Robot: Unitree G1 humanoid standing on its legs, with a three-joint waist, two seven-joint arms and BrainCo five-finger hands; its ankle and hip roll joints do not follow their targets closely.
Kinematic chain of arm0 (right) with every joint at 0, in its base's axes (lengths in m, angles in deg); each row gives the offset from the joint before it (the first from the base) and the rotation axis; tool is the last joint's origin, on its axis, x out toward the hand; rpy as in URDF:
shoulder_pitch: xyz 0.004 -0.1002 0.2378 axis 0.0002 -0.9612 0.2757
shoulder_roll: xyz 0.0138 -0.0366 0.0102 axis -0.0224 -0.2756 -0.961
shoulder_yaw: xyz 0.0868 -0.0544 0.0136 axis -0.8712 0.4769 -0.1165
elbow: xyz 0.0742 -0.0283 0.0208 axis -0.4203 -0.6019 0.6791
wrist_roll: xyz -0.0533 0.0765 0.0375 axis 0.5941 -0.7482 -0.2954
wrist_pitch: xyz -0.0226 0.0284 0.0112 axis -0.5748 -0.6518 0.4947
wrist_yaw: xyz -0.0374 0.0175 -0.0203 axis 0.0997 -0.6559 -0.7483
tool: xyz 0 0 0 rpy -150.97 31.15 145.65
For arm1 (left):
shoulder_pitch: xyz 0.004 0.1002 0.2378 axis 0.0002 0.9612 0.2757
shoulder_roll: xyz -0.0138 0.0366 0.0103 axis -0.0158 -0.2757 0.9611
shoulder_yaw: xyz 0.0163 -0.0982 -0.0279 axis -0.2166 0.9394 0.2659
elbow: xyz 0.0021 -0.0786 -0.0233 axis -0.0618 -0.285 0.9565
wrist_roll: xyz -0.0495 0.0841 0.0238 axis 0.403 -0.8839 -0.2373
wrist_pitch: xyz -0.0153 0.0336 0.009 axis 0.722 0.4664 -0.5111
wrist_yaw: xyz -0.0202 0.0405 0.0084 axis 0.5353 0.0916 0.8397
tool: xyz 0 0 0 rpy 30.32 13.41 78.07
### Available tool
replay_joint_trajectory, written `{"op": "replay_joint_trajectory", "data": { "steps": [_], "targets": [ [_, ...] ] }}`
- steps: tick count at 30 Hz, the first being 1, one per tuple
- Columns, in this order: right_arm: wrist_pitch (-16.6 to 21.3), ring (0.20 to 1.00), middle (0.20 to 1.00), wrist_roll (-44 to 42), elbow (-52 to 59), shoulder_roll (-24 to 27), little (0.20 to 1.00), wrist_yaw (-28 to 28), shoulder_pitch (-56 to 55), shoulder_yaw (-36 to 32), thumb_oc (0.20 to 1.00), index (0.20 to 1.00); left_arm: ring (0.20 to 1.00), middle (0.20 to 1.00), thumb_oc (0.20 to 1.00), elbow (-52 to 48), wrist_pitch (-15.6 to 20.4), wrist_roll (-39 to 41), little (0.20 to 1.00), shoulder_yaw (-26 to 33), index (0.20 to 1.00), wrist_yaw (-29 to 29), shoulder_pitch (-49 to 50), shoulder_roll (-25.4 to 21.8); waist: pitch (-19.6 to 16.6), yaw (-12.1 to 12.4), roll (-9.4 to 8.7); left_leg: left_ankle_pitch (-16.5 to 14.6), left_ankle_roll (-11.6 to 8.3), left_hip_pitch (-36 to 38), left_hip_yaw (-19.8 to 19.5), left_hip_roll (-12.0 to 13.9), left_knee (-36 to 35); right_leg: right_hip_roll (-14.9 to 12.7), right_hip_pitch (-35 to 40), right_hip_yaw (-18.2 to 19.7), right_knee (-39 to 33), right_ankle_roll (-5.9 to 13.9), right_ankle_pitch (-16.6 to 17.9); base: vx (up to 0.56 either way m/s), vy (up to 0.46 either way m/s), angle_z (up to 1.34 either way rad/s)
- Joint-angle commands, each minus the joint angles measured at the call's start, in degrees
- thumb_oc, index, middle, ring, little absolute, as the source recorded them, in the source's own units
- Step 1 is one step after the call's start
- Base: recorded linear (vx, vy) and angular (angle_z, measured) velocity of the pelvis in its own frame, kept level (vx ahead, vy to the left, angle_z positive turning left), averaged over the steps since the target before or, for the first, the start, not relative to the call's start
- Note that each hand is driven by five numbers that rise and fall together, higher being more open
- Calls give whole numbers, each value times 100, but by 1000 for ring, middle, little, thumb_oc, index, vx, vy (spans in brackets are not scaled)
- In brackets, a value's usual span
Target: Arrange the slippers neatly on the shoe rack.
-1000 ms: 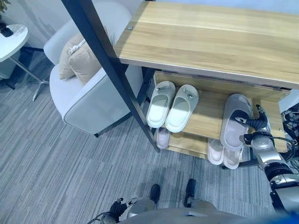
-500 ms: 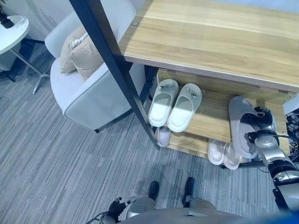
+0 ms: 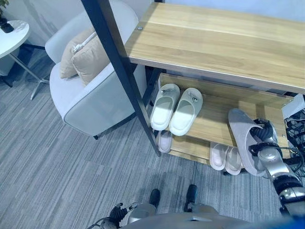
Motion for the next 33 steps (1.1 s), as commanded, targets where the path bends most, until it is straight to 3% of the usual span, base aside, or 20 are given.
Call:
{"op": "replay_joint_trajectory", "data": {
  "steps": [1, 21, 28, 33],
  "targets": [
    [205, 200, 200, 225, 216, 40, 200, -76, 128, -157, 200, 200, 1000, 1000, 1000, 535, -54, -172, 1000, -180, 1000, -130, 77, 232, -157, 73, -145, -143, -110, -196, 424, -39, 33, -145, 482, 455, 63, 494, -681, -31, 5, -12],
    [561, 200, 200, 945, 2234, -293, 200, 548, -1181, -159, 200, 200, 1000, 1000, 1000, 575, 6, -681, 1000, 35, 1000, -411, 132, 293, -510, -107, -231, -115, -101, 56, 443, -24, 33, -123, 752, 535, 63, 447, -662, -61, 3, -4],
    [679, 200, 200, 617, 2513, -489, 200, 978, -1596, -85, 200, 200, 1000, 1000, 1000, 674, -24, -734, 1000, 263, 1000, -474, 236, 258, -587, -133, -221, -288, 67, 503, 571, -105, 33, -218, 1018, 684, 117, 501, -683, 48, 56, -9],
    [687, 200, 200, 359, 2595, -634, 200, 1247, -1676, 48, 200, 200, 1000, 1000, 1000, 652, -21, -734, 1000, 279, 1000, -514, 168, 204, -437, -127, -236, -556, 238, 478, 738, -238, 507, -406, 919, 907, 493, 564, -708, -13, 125, -34]
  ]
}}
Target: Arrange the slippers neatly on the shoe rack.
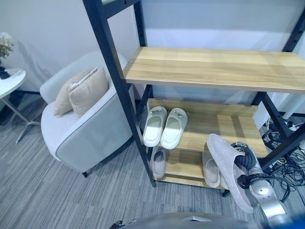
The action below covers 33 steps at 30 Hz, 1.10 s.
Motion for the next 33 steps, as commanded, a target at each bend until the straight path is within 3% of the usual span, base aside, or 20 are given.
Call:
{"op": "replay_joint_trajectory", "data": {
  "steps": [1, 8, 15, 18, 19, 22, 23, 24, 27, 29, 33],
  "targets": [
    [378, 200, 200, -216, 449, 46, 200, 131, 375, -40, 200, 200, 1000, 1000, 1000, 403, 70, -205, 1000, -115, 1000, -98, -149, 87, 232, 151, -269, -371, 101, -400, 156, -135, 498, -383, 272, 328, 585, 512, -734, -39, 104, -21],
    [347, 200, 200, -313, 309, -126, 200, 222, 444, 118, 200, 200, 1000, 1000, 1000, 292, 98, -154, 1000, -125, 1000, -52, -424, -59, 478, 48, -296, -443, 258, -433, 299, -210, 607, -460, -291, 432, 1515, 604, -795, -31, 75, -18],
    [359, 200, 200, -322, 349, -92, 200, 249, 406, 160, 200, 200, 1000, 1000, 1000, 240, 95, -97, 1000, -98, 1000, -54, -424, -128, 488, 31, -336, -454, 210, -448, 336, -123, 644, -292, -433, 287, 1597, 536, -877, -2, -48, 0],
    [442, 200, 200, -251, 583, 78, 200, 281, 239, 271, 200, 200, 1000, 1000, 1000, 232, 104, -48, 1000, -60, 1000, -2, -420, -120, 476, 88, -432, -420, 47, -702, 203, -96, 898, 47, -228, 287, 1175, 317, -1032, -71, -319, 24],
    [470, 200, 200, -342, 631, 121, 200, 218, 258, 224, 200, 200, 1000, 1000, 1000, 177, 107, -3, 1000, -146, 1000, 52, -547, -100, 598, 97, -487, -384, -116, -1048, 159, -90, 1335, 26, -212, 204, 1093, 251, -1011, -152, -246, 60],
    [504, 200, 200, -390, 664, 230, 200, 177, 227, 196, 200, 200, 1000, 1000, 1000, 98, 126, 8, 1000, -200, 1000, 107, -596, -72, 671, 34, -477, -552, -211, -1290, 200, -16, 1940, 28, -189, 32, 1075, 127, -1031, -102, -118, 74],
    [500, 200, 200, -354, 663, 291, 200, 164, 207, 165, 200, 200, 1000, 1000, 1000, 62, 142, 7, 1000, -224, 1000, 152, -605, -48, 713, 0, -475, -537, -245, -1411, 300, 117, 2279, 51, -140, -1, 1084, 52, -1081, 21, 49, 60],
    [511, 200, 200, -360, 610, 334, 200, 120, 219, 153, 200, 200, 1000, 1000, 1000, 87, 140, 21, 1000, -265, 1000, 185, -585, -27, 710, -1, -470, -380, -293, -1362, 306, 421, 1979, 78, -95, 55, 1102, 41, -1119, 38, 69, 24],
    [527, 200, 200, -442, 535, 311, 200, 57, 254, 173, 200, 200, 1000, 1000, 1000, 135, 149, 45, 1000, -322, 1000, 227, -613, -51, 726, 19, -520, 41, -417, -1476, -59, 681, 1584, 54, -113, 121, 1162, 80, -1149, 42, 98, -25],
    [516, 200, 200, -408, 592, 321, 200, 126, 178, 173, 200, 200, 1000, 1000, 1000, 195, 115, -13, 1000, -331, 1000, 228, -623, -54, 631, -66, -420, 180, -471, -1251, -81, 851, 965, 38, -131, 132, 1217, 149, -1199, 118, 227, -18],
    [462, 200, 200, -377, 673, 248, 200, 233, 53, 175, 200, 200, 1000, 1000, 1000, 234, 84, -158, 1000, -364, 1000, 190, -592, -70, 545, -148, -448, 26, -441, -1000, 50, 679, 979, -177, -106, 265, 1304, 264, -1118, 153, 246, -21]
  ]
}}
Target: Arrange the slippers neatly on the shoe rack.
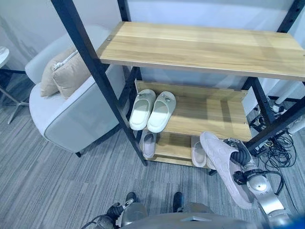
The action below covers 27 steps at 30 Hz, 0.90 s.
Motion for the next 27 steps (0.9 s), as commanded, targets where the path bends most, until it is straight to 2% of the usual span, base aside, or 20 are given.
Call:
{"op": "replay_joint_trajectory", "data": {
  "steps": [1, 2, 6, 9, 13, 19, 20, 21, 27],
  "targets": [
    [259, 200, 200, -140, 490, -41, 200, 62, -28, -15, 200, 200, 1000, 1000, 1000, 76, -2, -191, 1000, -130, 1000, 2, 20, 80, -164, 41, -212, -110, 228, -60, 241, -333, 328, -625, 270, 303, 579, 752, -487, 177, 352, 6],
    [222, 200, 200, -126, 464, -105, 200, 140, 13, 95, 200, 200, 1000, 1000, 1000, 48, -2, -187, 1000, -112, 1000, 7, -40, 15, -123, 28, -257, -286, 325, -85, 353, -453, 496, -733, 186, 423, 722, 828, -486, 114, 259, -7],
    [218, 200, 200, -111, 505, -137, 200, 175, 141, 226, 200, 200, 1000, 1000, 1000, -22, 20, -155, 1000, -128, 1000, 23, -142, -52, -15, 34, -287, -465, 429, -249, 447, -581, 826, -833, -48, 584, 973, 900, -491, 14, 158, -26],
    [245, 200, 200, -99, 661, -82, 200, 166, 331, 350, 200, 200, 1000, 1000, 1000, -82, 49, -81, 1000, -218, 1000, 80, -373, -107, 347, -9, -312, -747, 524, -945, 436, -625, 1733, -950, -592, 714, 1616, 885, -621, -131, 79, -9],
    [281, 200, 200, -83, 670, -44, 200, 75, 571, 500, 200, 200, 1000, 1000, 1000, -223, 134, 118, 1000, -270, 1000, 216, -617, -180, 620, -41, -278, -1101, 599, -1747, 366, -633, 2701, -977, -1352, 864, 2483, 799, -821, -133, 31, -2],
    [366, 200, 200, -122, 731, 85, 200, -72, 1093, 782, 200, 200, 1000, 1000, 1000, -367, 229, 454, 1000, -271, 1000, 397, -872, -261, 739, 14, -206, -1746, 737, -3184, 280, -502, 4504, -921, -2797, 1104, 4017, 573, -1398, -97, -17, -8],
    [394, 200, 200, -199, 748, 85, 200, -108, 1224, 840, 200, 200, 1000, 1000, 1000, -351, 230, 522, 1000, -274, 1000, 418, -919, -263, 735, 34, -199, -1924, 759, -3562, 264, -473, 4947, -871, -3207, 1140, 4409, 542, -1564, -16, -43, -19],
    [418, 200, 200, -225, 744, 79, 200, -141, 1282, 875, 200, 200, 1000, 1000, 1000, -332, 240, 539, 1000, -272, 1000, 469, -942, -283, 730, 54, -171, -2238, 742, -3913, 256, -432, 5462, -827, -3565, 1170, 4912, 553, -1845, 0, -55, -14],
    [580, 200, 200, -820, 873, -14, 200, -310, 1678, 771, 200, 200, 1000, 1000, 1000, -532, 341, 819, 1000, -292, 1000, 695, -997, -363, 574, 113, -63, -2813, 899, -5422, 100, -417, 7060, -805, -5116, 1322, 6504, 355, -2474, -10, -51, 3]
  ]
}}
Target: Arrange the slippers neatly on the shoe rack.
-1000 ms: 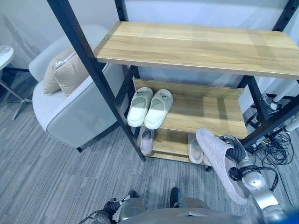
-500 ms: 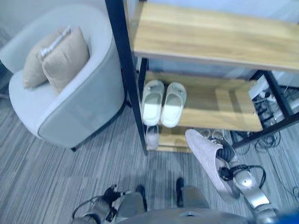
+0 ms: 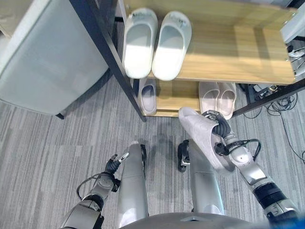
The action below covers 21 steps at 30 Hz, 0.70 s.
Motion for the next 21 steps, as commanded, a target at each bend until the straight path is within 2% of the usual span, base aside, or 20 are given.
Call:
{"op": "replay_joint_trajectory", "data": {
  "steps": [1, 2, 4, 5, 6, 7, 10, 12, 13, 14, 15, 18, 19, 20, 21],
  "targets": [
    [511, 200, 200, -561, 632, 77, 200, -251, -61, -216, 200, 200, 1000, 1000, 1000, 297, 46, 145, 1000, -330, 1000, 179, 361, 262, -520, 131, 162, 79, 351, -154, -40, -114, -150, -194, 398, 374, -383, 171, -184, -1, -51, 11],
    [501, 200, 200, -626, 606, 90, 200, -262, 58, -183, 200, 200, 1000, 1000, 1000, 261, 52, 158, 1000, -350, 1000, 197, 328, 253, -529, 139, 179, 24, 361, -326, -56, -118, 24, -196, 228, 412, -200, 157, -244, -8, -47, 17],
    [555, 200, 200, -666, 642, 224, 200, -352, 484, -106, 200, 200, 1000, 1000, 1000, 205, 85, 256, 1000, -434, 1000, 311, 228, 231, -589, 170, 228, -207, 389, -1068, -146, -157, 806, -236, -544, 504, 667, 95, -467, -2, -52, 16],
    [557, 200, 200, -667, 638, 225, 200, -353, 488, -104, 200, 200, 1000, 1000, 1000, 206, 86, 256, 1000, -433, 1000, 311, 227, 232, -608, 167, 229, -215, 389, -1102, -149, -157, 828, -237, -578, 506, 690, 96, -477, 27, -45, 12],
    [563, 200, 200, -691, 602, 286, 200, -429, 786, -51, 200, 200, 1000, 1000, 1000, 107, 94, 268, 1000, -495, 1000, 398, 212, 192, -634, 207, 275, -312, 384, -1434, -185, -202, 1179, -253, -920, 557, 1089, 83, -574, 61, -48, 19],
    [532, 200, 200, -718, 622, 350, 200, -501, 1151, -3, 200, 200, 1000, 1000, 1000, -69, 140, 449, 1000, -493, 1000, 465, 271, 150, -677, 240, 310, -408, 368, -1920, -231, -293, 1678, -244, -1401, 600, 1649, 53, -698, 75, -60, 17],
    [449, 200, 200, -606, 448, 460, 200, -598, 1617, 155, 200, 200, 1000, 1000, 1000, -291, 202, 1027, 1000, -432, 1000, 432, 360, 115, -699, 294, 351, -617, 340, -2489, -246, -371, 2406, -250, -1977, 664, 2432, 45, -865, 78, -29, 15],
    [390, 200, 200, -535, 346, 497, 200, -636, 1769, 224, 200, 200, 1000, 1000, 1000, -604, 276, 1388, 1000, -365, 1000, 441, 473, 61, -660, 340, 383, -720, 368, -2679, -242, -406, 2723, -256, -2173, 697, 2785, 32, -934, 84, -11, 11],
    [329, 200, 200, -491, 152, 517, 200, -746, 2014, 249, 200, 200, 1000, 1000, 1000, -1185, 446, 2154, 1000, -196, 1000, 362, 569, -12, -586, 409, 422, -861, 342, -2977, -302, -492, 3192, -238, -2461, 830, 3286, 55, -1016, 74, -17, 10],
    [331, 200, 200, -491, 146, 514, 200, -748, 2020, 254, 200, 200, 1000, 1000, 1000, -1194, 441, 2159, 1000, -193, 1000, 361, 574, -16, -597, 404, 419, -872, 340, -3001, -301, -494, 3214, -238, -2486, 837, 3311, 58, -1028, 107, -24, 21],
    [283, 200, 200, -494, -53, 570, 200, -844, 2260, 246, 200, 200, 1000, 1000, 1000, -1612, 541, 2469, 1000, -128, 1000, 392, 611, -98, -561, 433, 434, -971, 327, -3143, -346, -553, 3510, -244, -2623, 923, 3658, 58, -1118, 78, -16, 23],
    [251, 200, 200, -693, -510, 642, 200, -1018, 2764, 223, 200, 200, 1000, 1000, 1000, -2377, 630, 2580, 1000, -126, 1000, 470, 662, -320, -506, 484, 465, -1086, 289, -3361, -385, -596, 3911, -242, -2822, 1033, 4115, 79, -1205, 77, -12, 5],
    [175, 200, 200, -863, -987, 742, 200, -1100, 3227, 278, 200, 200, 1000, 1000, 1000, -3062, 665, 2624, 1000, -95, 1000, 461, 814, -557, -425, 541, 499, -1163, 286, -3445, -408, -643, 4167, -226, -2894, 1122, 4428, 66, -1244, 73, -2, 13],
    [176, 200, 200, -864, -990, 741, 200, -1100, 3231, 280, 200, 200, 1000, 1000, 1000, -3064, 664, 2624, 1000, -92, 1000, 461, 815, -557, -424, 538, 498, -1164, 286, -3445, -407, -643, 4169, -226, -2895, 1124, 4431, 66, -1246, 80, 2, 7],
    [86, 200, 200, -1066, -1690, 871, 200, -1236, 3896, 383, 200, 200, 1000, 1000, 1000, -3436, 676, 2678, 1000, -54, 1000, 443, 970, -750, -328, 623, 512, -1240, 261, -3451, -405, -667, 4323, -222, -2914, 1199, 4645, 61, -1260, 34, 6, 3]
  ]
}}
